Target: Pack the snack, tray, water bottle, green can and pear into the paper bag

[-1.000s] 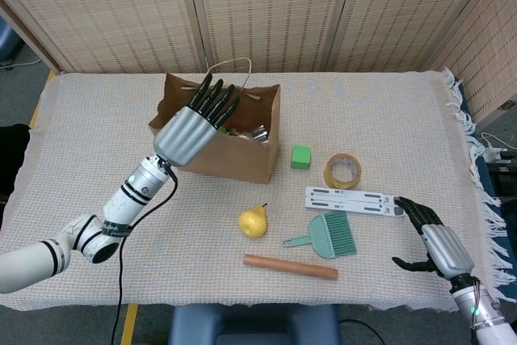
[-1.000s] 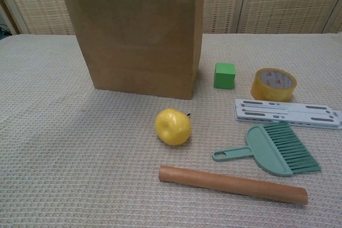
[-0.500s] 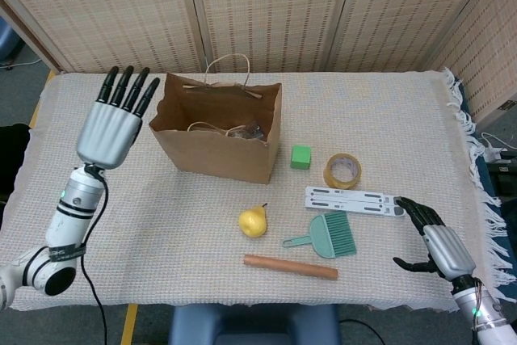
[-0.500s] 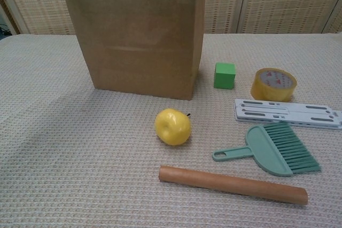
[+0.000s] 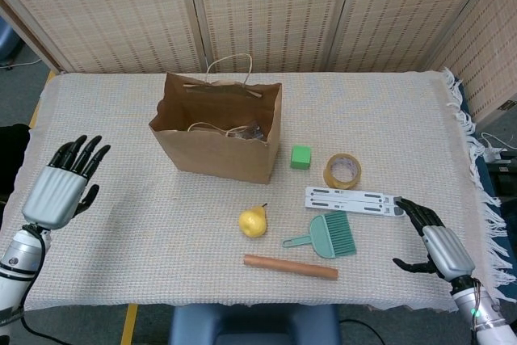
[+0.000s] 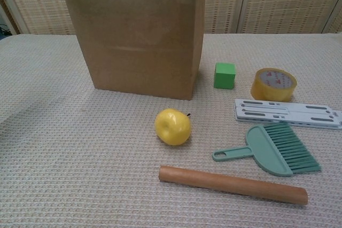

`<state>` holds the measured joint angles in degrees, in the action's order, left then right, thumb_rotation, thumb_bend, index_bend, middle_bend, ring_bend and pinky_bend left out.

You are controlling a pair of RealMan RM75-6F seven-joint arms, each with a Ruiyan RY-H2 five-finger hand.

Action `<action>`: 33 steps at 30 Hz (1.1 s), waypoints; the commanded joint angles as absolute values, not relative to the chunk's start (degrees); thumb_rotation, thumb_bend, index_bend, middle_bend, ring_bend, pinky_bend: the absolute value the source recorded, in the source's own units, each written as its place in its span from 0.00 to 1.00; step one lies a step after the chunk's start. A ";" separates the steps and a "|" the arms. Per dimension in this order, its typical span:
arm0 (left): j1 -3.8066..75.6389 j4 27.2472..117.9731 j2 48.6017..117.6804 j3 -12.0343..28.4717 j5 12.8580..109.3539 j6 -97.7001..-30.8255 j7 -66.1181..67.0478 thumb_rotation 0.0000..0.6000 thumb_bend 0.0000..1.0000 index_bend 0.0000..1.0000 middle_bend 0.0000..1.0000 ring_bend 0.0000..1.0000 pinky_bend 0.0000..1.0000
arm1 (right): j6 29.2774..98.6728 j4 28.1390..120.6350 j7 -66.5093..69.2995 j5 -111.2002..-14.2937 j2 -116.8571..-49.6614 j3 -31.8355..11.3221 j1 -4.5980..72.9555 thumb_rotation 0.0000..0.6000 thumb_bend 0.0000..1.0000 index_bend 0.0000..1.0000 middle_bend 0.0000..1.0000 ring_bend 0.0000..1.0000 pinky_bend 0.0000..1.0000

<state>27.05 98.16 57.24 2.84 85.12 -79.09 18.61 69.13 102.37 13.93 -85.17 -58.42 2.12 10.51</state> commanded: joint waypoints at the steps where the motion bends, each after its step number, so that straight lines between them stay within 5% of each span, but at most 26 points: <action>1: 25.15 93.62 59.22 -2.36 93.35 -78.49 12.87 1.00 0.39 0.06 0.00 0.00 0.18 | 69.05 102.41 13.64 -85.03 -58.48 2.09 10.52 1.00 0.08 0.00 0.00 0.00 0.00; 5: 26.39 91.01 62.32 -5.19 102.59 -78.30 9.43 1.00 0.36 0.01 0.00 0.00 0.17 | 68.87 102.43 12.98 -84.93 -58.59 2.12 10.57 1.00 0.08 0.00 0.00 0.00 0.00; 12: 31.55 93.57 64.46 -5.01 104.74 -69.01 11.06 1.00 0.33 0.00 0.00 0.00 0.12 | 68.76 102.50 12.63 -84.80 -58.59 2.11 10.58 1.00 0.08 0.00 0.00 0.00 0.00; 23: 41.13 98.74 74.23 0.67 92.83 -47.71 21.27 1.00 0.33 0.00 0.00 0.00 0.10 | 68.39 102.76 15.13 -85.18 -58.00 1.95 10.86 1.00 0.08 0.00 0.00 0.00 0.00; 33: 44.32 92.97 82.12 1.61 86.56 -42.67 26.12 1.00 0.33 0.00 0.00 0.00 0.10 | 79.77 96.44 26.78 -93.06 -62.38 0.27 8.73 1.00 0.08 0.00 0.00 0.00 0.00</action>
